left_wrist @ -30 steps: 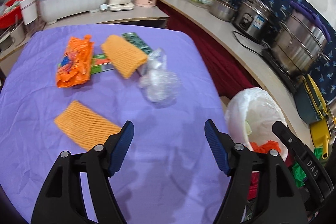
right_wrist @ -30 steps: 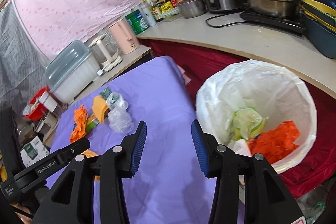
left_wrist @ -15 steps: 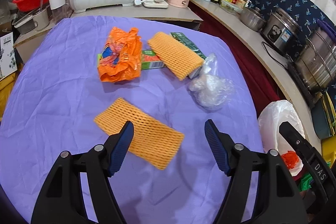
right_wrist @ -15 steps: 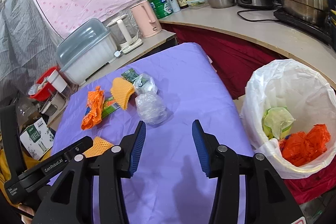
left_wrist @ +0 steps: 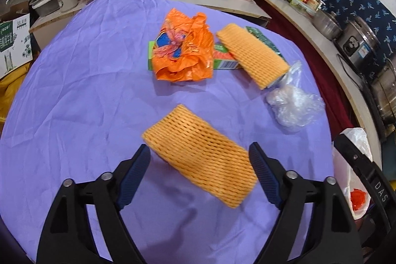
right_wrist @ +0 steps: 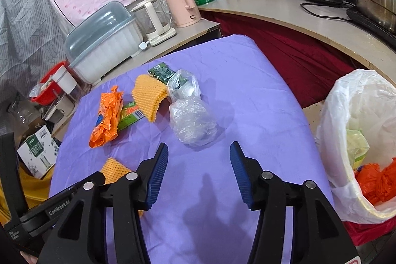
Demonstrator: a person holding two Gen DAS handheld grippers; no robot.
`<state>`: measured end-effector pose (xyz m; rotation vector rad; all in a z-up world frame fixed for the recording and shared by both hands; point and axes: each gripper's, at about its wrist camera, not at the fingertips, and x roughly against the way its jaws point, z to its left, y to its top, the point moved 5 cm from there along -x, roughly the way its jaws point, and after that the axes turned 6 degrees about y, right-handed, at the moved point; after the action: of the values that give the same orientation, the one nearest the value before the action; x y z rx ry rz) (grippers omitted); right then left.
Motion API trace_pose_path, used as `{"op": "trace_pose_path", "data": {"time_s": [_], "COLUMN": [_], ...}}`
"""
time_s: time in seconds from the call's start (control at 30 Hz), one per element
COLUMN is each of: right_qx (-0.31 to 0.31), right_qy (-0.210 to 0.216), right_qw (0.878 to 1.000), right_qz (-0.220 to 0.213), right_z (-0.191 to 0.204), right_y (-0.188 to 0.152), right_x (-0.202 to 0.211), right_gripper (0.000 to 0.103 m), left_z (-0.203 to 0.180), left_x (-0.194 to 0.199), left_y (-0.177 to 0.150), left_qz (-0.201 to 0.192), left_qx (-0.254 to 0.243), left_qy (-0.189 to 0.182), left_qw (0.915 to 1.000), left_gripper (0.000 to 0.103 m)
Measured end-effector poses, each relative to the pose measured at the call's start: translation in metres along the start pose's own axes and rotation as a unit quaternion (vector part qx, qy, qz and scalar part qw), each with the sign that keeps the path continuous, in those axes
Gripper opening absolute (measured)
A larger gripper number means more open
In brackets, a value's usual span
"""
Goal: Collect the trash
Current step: 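Move both open tools back over the remaining trash on the table, then grasp an orange foam net with the left tool while the right tool grasps the clear plastic bag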
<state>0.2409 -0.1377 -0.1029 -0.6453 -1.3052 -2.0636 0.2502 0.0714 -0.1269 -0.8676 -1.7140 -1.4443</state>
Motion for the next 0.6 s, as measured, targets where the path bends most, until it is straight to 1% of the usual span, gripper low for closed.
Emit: {"op": "trace_pose_path", "data": {"time_s": [0.07,0.17,0.33,0.4,0.53,0.6], "right_qx": [0.001,0.0,-0.001,-0.001,-0.002,-0.005], "right_qy": [-0.001,-0.003,-0.001,-0.001,-0.001,0.001], "right_qw": [1.0,1.0,1.0,1.0,1.0,1.0], "right_qz": [0.001,0.0,0.005,0.007,0.012,0.014], "right_z": [0.0,0.0,0.001,0.001,0.002,0.001], "right_y": [0.004,0.011,0.023,0.025,0.028,0.028], "right_x": [-0.009,-0.022,-0.046,-0.053,-0.067,-0.072], "right_gripper": [0.055,0.059,0.06,0.06,0.061,0.061], "left_z": [0.004,0.008,0.006,0.006,0.002,-0.001], "left_x": [-0.007,-0.019,-0.036,-0.042,-0.048,-0.05], "left_y": [-0.001,-0.005,-0.01,-0.01,-0.008,-0.006], "left_qz": [0.006,0.027,0.047,0.052,0.048,0.045], "left_qx": [0.006,0.019,0.023,0.024,0.017,0.013], "left_qy": [0.006,0.007,0.01,0.014,0.017,0.016], "left_qw": [0.9999,0.9994,0.9986,0.9983,0.9986,0.9988], "left_gripper": [0.082,0.082,0.083,0.083,0.082,0.08]}}
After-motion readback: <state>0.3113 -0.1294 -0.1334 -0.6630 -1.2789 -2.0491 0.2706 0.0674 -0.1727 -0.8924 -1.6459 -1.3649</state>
